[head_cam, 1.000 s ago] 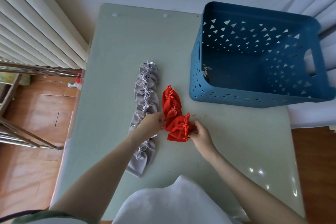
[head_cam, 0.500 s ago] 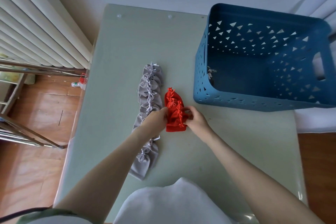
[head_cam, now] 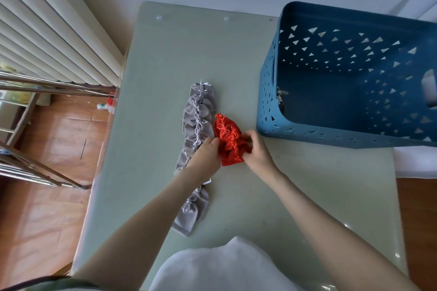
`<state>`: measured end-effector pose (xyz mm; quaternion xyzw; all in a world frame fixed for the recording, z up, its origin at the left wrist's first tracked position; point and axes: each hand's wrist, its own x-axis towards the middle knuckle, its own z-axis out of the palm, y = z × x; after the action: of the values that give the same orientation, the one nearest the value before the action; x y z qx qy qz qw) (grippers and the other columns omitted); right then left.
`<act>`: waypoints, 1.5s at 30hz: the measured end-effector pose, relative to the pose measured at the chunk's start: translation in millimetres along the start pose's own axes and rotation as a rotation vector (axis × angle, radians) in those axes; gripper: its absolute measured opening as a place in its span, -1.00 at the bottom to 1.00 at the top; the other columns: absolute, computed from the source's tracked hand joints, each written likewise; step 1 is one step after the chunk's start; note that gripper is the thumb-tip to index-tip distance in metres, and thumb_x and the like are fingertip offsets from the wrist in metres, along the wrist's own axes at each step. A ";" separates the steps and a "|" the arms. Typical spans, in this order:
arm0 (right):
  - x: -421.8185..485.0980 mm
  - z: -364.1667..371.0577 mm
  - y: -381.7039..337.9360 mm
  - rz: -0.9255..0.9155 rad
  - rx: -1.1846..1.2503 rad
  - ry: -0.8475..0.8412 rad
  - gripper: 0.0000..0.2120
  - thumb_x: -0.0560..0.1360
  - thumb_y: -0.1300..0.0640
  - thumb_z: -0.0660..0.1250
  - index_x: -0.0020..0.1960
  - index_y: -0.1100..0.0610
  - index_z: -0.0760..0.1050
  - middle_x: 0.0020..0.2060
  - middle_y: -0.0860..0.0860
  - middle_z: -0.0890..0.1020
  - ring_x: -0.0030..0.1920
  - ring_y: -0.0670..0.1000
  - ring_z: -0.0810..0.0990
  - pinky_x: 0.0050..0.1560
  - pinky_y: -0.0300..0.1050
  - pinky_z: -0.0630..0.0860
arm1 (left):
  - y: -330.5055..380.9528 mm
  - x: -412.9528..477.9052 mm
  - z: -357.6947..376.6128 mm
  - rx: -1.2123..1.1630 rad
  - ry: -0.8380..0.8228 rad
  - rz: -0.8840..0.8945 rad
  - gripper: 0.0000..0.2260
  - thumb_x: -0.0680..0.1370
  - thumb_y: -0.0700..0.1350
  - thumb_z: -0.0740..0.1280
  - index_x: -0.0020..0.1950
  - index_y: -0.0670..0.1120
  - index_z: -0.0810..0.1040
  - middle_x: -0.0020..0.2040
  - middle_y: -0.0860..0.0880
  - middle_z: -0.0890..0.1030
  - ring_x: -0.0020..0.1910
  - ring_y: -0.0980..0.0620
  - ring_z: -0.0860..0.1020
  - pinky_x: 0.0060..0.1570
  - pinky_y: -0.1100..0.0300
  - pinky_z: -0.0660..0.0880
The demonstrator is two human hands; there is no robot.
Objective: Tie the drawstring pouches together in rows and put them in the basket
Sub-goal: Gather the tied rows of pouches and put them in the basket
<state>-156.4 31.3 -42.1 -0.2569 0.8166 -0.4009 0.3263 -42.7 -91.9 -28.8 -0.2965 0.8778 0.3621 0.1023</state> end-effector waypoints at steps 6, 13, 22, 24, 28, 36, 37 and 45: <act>9.1 -5.6 -11.5 0.116 0.019 -0.162 -0.53 0.44 0.33 0.35 0.31 0.10 0.36 0.13 0.01 0.55 0.10 -0.05 0.54 -0.02 -0.48 0.39 | -1.3 3.8 -1.4 -0.012 -0.008 0.002 -0.72 0.49 -0.36 0.17 0.19 -0.25 0.45 0.07 -0.25 0.47 0.03 -0.24 0.50 -0.03 0.15 0.32; 4.9 -7.6 -8.4 0.042 0.053 -0.218 -0.63 0.39 0.45 0.26 0.11 0.14 0.54 -0.04 0.09 0.65 -0.02 -0.01 0.60 -0.02 -0.29 0.51 | -8.9 -1.3 -7.4 -0.174 -0.009 0.193 -0.65 0.33 -0.28 0.11 -0.03 -0.30 0.61 0.03 -0.25 0.55 0.00 -0.12 0.53 0.03 0.35 0.34; -0.1 -18.0 -13.6 0.017 0.067 -0.112 -0.63 0.43 0.46 0.27 0.10 0.09 0.53 -0.05 0.06 0.61 -0.09 -0.18 0.52 -0.07 -0.40 0.38 | -0.2 1.0 -10.5 -0.266 0.042 0.249 -0.64 0.29 -0.38 0.07 0.00 -0.31 0.51 0.04 -0.18 0.49 0.00 0.00 0.46 0.04 0.40 0.38; 4.6 -16.7 -16.7 0.087 0.116 -0.104 -0.59 0.44 0.47 0.26 0.16 0.08 0.46 -0.07 -0.03 0.59 -0.14 -0.30 0.53 -0.07 -0.44 0.41 | 3.0 3.4 -9.7 -0.287 0.074 0.147 -0.66 0.34 -0.39 0.08 0.06 -0.30 0.47 0.00 -0.16 0.47 -0.02 -0.07 0.46 -0.01 0.34 0.33; 22.2 -6.2 -10.7 0.146 -0.087 -0.095 -0.44 0.38 0.38 0.29 0.35 0.09 0.36 0.16 0.07 0.56 0.19 0.02 0.53 0.25 -0.04 0.46 | 7.1 7.6 -1.9 -0.346 0.080 -0.052 -0.65 0.44 -0.43 0.19 0.23 -0.33 0.37 0.15 -0.26 0.44 0.15 -0.19 0.46 0.03 0.37 0.24; 10.4 -3.1 -24.9 0.103 -0.152 -0.073 -0.67 0.40 0.43 0.25 0.11 0.19 0.54 -0.01 0.12 0.53 0.07 0.11 0.49 0.00 -0.29 0.36 | 17.3 2.4 -17.6 -0.910 -0.011 -0.247 -0.47 0.42 -0.46 0.15 0.39 -0.23 0.24 0.09 -0.11 0.48 -0.13 -0.05 0.47 -0.35 0.25 0.54; 6.9 -6.4 -30.5 0.114 -0.077 -0.092 -0.67 0.41 0.44 0.22 0.06 0.14 0.53 -0.05 0.07 0.58 0.01 0.05 0.53 -0.07 -0.31 0.40 | 17.6 2.3 -22.0 -1.032 0.003 -0.262 -0.48 0.38 -0.45 0.17 0.34 -0.24 0.28 0.02 -0.12 0.52 -0.24 -0.03 0.49 -0.47 0.31 0.47; -17.2 -27.7 -89.1 -0.008 0.230 -0.053 -0.73 0.48 0.50 0.18 -0.05 0.17 0.46 -0.22 0.04 0.57 -0.27 -0.13 0.51 -0.23 -0.29 0.47 | 30.6 -2.4 -66.1 -1.469 -0.040 -0.363 -0.77 0.57 -0.02 0.16 0.06 -0.13 0.51 -0.07 -0.12 0.56 -0.14 -0.03 0.55 -0.14 0.17 0.50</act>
<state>-151.6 7.8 49.7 -0.2317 0.7552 -0.4862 0.3736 -56.6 -119.6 37.2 -0.4219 0.3460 0.8367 -0.0476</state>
